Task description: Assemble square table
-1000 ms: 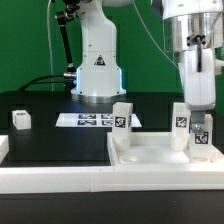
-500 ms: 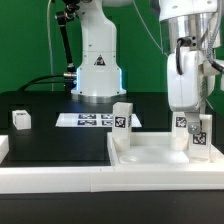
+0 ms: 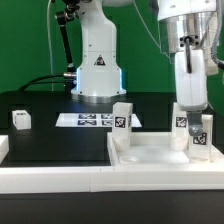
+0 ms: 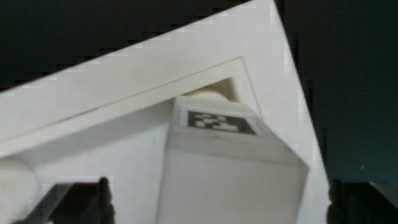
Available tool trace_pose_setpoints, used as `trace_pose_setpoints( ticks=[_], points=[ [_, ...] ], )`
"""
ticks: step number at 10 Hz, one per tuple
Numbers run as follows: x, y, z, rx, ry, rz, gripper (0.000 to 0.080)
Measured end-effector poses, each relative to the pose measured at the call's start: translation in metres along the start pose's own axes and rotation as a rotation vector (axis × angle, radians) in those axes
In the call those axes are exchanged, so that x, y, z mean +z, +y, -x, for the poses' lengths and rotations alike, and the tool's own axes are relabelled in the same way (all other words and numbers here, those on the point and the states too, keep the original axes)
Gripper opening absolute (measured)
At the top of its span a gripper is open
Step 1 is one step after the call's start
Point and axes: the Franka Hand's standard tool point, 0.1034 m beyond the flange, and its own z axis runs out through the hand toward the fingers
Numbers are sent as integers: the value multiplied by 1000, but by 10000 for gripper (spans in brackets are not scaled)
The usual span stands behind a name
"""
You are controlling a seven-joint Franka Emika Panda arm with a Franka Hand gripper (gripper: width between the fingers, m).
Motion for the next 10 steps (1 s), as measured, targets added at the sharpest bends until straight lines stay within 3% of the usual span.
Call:
trace_pose_setpoints(
  ticks=[10],
  points=[
    [-1,-2,5,-762,9,-2,649]
  ],
)
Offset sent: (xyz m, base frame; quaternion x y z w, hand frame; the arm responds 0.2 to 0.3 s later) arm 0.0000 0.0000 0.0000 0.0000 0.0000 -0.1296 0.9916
